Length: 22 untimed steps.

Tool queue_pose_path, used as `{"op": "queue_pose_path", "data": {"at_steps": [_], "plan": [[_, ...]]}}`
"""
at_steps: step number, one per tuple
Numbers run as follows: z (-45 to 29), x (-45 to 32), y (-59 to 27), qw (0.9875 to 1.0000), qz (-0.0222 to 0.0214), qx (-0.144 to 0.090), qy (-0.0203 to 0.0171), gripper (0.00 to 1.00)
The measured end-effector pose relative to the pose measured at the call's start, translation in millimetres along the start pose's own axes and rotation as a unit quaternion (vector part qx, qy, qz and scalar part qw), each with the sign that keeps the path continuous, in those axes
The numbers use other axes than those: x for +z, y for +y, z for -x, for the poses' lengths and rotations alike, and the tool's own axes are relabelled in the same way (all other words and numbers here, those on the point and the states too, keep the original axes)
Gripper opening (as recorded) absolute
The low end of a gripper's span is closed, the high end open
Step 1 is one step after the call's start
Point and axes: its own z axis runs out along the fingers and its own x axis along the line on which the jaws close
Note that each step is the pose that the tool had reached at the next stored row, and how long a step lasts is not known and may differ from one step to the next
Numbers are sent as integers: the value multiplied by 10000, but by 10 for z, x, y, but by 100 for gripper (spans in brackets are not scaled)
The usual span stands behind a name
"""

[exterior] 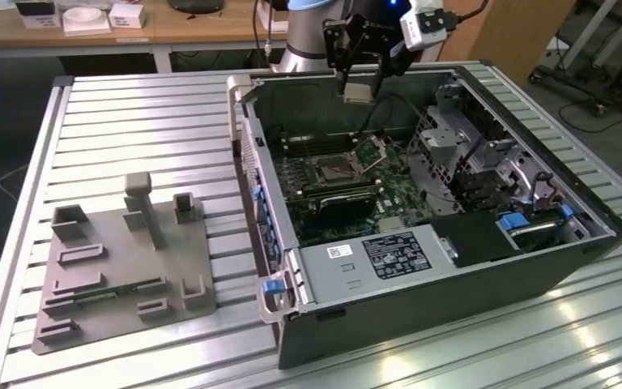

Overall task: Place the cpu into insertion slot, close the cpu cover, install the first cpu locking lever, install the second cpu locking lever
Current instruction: 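Place the cpu into insertion slot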

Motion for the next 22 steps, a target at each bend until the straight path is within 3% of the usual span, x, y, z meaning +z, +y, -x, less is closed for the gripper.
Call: {"op": "queue_pose_path", "data": {"at_steps": [12,16,22], "plan": [[0,1,0,10000,2,73,-7,54],[0,3,0,9995,7,330,-30,54],[-1,6,-1,9975,14,707,-63,54]]}}
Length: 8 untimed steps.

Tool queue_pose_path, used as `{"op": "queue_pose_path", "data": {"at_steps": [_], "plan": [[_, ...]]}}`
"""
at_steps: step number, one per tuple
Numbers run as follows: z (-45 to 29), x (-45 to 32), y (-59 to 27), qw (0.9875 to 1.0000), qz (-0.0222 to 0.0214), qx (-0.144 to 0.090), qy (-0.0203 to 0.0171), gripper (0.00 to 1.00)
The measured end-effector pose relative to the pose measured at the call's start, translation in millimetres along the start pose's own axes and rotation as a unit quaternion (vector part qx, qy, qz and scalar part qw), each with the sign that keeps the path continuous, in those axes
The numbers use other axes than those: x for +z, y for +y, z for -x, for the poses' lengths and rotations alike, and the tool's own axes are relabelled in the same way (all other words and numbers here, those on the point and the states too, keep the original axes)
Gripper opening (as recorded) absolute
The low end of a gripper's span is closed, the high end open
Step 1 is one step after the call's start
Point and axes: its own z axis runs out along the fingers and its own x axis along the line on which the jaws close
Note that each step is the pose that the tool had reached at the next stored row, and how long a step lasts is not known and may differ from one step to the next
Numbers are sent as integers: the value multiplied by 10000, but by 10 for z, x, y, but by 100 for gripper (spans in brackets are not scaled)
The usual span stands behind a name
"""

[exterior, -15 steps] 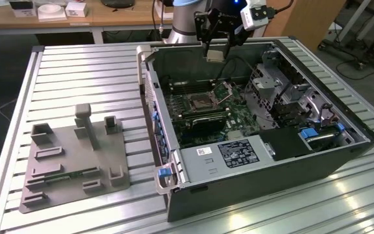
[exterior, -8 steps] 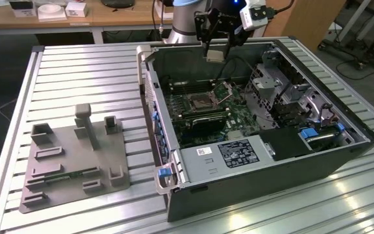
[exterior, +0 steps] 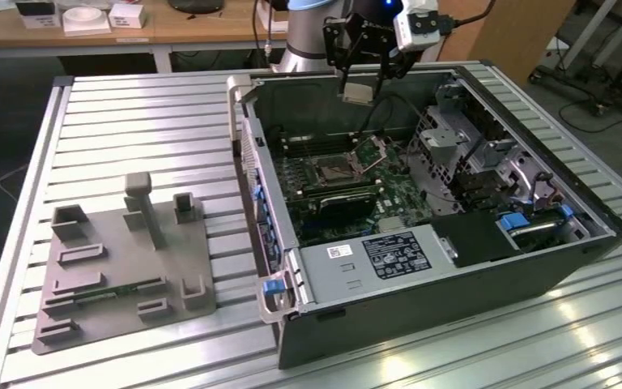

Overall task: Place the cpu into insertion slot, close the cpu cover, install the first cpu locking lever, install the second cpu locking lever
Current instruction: 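Place the cpu into insertion slot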

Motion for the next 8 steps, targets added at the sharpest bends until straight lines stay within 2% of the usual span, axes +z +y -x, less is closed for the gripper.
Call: {"op": "queue_pose_path", "data": {"at_steps": [8], "plan": [[0,0,0,10000,0,12,-1,54]]}}
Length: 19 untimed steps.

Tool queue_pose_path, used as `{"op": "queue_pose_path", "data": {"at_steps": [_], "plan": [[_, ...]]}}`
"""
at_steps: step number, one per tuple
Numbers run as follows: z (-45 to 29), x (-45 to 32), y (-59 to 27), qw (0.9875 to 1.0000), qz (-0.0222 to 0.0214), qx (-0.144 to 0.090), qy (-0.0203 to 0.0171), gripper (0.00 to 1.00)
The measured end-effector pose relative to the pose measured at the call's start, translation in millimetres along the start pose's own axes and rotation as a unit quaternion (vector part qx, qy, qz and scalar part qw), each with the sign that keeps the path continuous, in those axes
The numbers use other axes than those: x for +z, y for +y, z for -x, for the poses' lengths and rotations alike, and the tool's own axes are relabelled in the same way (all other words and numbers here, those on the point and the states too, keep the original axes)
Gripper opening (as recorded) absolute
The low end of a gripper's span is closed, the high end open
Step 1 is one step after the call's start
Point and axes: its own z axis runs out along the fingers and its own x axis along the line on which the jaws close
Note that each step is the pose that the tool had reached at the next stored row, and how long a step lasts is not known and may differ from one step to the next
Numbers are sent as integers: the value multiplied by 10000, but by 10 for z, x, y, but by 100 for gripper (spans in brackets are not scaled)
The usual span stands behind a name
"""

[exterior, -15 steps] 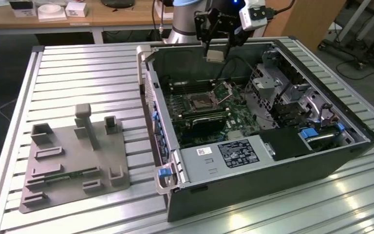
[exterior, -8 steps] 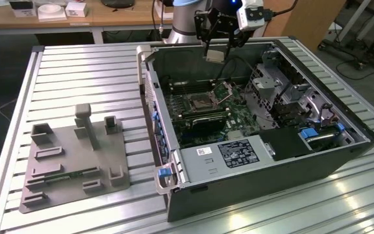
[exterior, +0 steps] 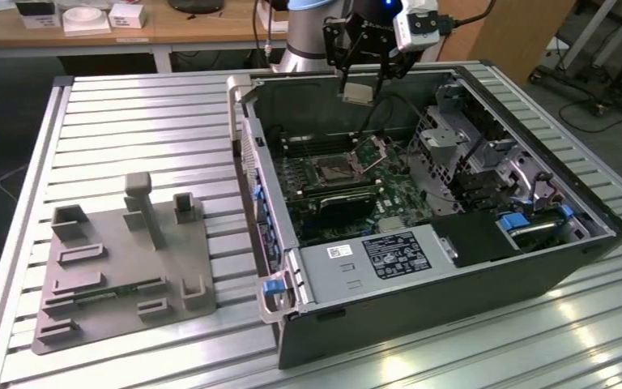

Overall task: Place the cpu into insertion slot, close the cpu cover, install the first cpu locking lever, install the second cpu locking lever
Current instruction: 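Place the cpu into insertion slot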

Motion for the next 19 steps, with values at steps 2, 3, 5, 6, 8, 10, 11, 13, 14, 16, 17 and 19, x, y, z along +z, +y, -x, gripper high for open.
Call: {"op": "queue_pose_path", "data": {"at_steps": [2,3,5,6,8,10,11,13,14,16,17,19], "plan": [[0,0,0,10000,0,0,0,54],[0,0,0,10000,0,1,0,54],[0,0,0,10000,0,21,-2,54],[0,0,0,10000,1,41,-4,54],[0,1,0,10000,2,99,-9,54],[0,2,0,9998,4,209,-19,54],[0,3,0,9996,5,283,-25,54],[0,5,-1,9989,9,461,-41,54],[0,6,-1,9985,11,549,-49,54],[-1,6,-1,9980,12,630,-56,54],[-1,6,-1,9980,12,634,-56,54],[-1,6,-1,9980,12,635,-57,54]]}}
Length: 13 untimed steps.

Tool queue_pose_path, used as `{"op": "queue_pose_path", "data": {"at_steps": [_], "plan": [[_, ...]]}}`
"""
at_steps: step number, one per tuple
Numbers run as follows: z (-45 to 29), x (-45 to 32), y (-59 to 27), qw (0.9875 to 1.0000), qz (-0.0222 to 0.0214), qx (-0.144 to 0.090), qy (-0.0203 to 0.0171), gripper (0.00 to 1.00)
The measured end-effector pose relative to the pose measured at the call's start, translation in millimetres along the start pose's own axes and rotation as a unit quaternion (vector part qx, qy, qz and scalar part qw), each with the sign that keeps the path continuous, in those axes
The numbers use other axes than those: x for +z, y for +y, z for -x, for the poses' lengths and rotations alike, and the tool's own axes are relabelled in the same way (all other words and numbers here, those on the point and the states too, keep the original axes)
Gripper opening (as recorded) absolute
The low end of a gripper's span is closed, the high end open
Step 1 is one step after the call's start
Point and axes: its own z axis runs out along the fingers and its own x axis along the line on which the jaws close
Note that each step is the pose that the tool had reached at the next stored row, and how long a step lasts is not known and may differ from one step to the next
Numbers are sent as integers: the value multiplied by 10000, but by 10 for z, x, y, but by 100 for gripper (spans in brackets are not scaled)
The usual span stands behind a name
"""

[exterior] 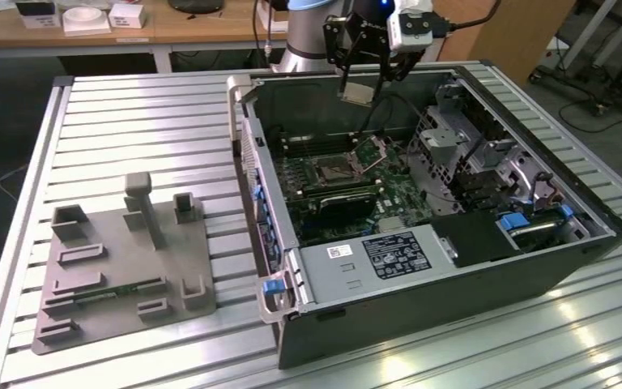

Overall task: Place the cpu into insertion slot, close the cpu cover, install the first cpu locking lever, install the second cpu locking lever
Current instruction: 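Place the cpu into insertion slot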

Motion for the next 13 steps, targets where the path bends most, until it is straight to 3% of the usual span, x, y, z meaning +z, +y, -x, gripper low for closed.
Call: {"op": "queue_pose_path", "data": {"at_steps": [7,13], "plan": [[0,1,0,10000,1,42,-4,54],[0,5,-1,9989,10,457,-41,54]]}}
